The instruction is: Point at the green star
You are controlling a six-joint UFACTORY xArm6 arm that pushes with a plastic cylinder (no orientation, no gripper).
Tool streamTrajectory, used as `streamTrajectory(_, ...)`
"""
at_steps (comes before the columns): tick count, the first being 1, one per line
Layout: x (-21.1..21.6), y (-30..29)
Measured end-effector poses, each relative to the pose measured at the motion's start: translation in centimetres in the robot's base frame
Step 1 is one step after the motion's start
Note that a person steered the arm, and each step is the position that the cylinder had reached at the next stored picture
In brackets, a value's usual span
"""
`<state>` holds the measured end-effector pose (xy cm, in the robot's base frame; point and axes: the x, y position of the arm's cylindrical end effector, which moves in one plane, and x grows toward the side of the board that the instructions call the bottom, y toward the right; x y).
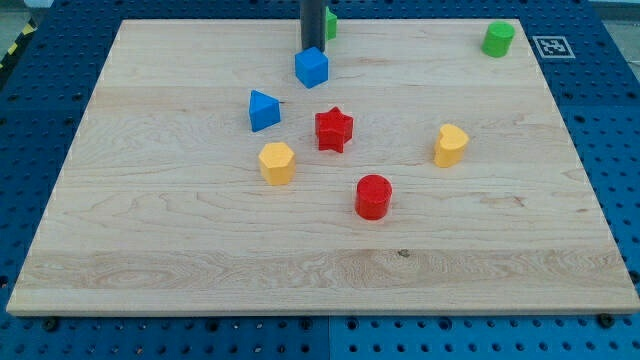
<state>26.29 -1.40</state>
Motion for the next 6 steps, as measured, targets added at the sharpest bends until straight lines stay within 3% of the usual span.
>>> streamTrajectory(4,4.5,0.0)
streamTrajectory(6,0.0,-5.1)
